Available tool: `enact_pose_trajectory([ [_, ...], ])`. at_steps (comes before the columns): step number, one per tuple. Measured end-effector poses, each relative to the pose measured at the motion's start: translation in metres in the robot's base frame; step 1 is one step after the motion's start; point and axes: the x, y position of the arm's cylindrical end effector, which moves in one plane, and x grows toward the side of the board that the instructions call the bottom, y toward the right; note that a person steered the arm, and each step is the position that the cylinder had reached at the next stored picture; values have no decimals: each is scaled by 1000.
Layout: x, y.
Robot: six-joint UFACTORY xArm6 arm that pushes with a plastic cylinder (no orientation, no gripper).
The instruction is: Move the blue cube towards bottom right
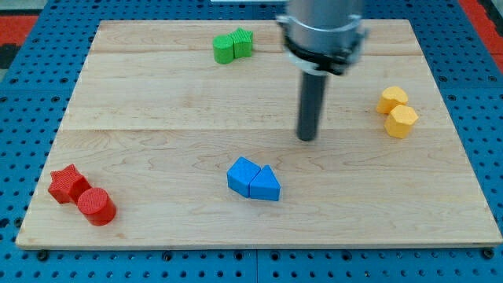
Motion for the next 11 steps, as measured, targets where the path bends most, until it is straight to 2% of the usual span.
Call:
enact_pose_trajectory([
  [1,51,67],
  [2,131,69],
  [4,109,-104],
  [5,54,-138],
  [6,29,-139],
  [7,25,-173],
  [8,-3,-199],
  [9,-27,-122],
  [10,-17,-39],
  [11,-12,-92],
])
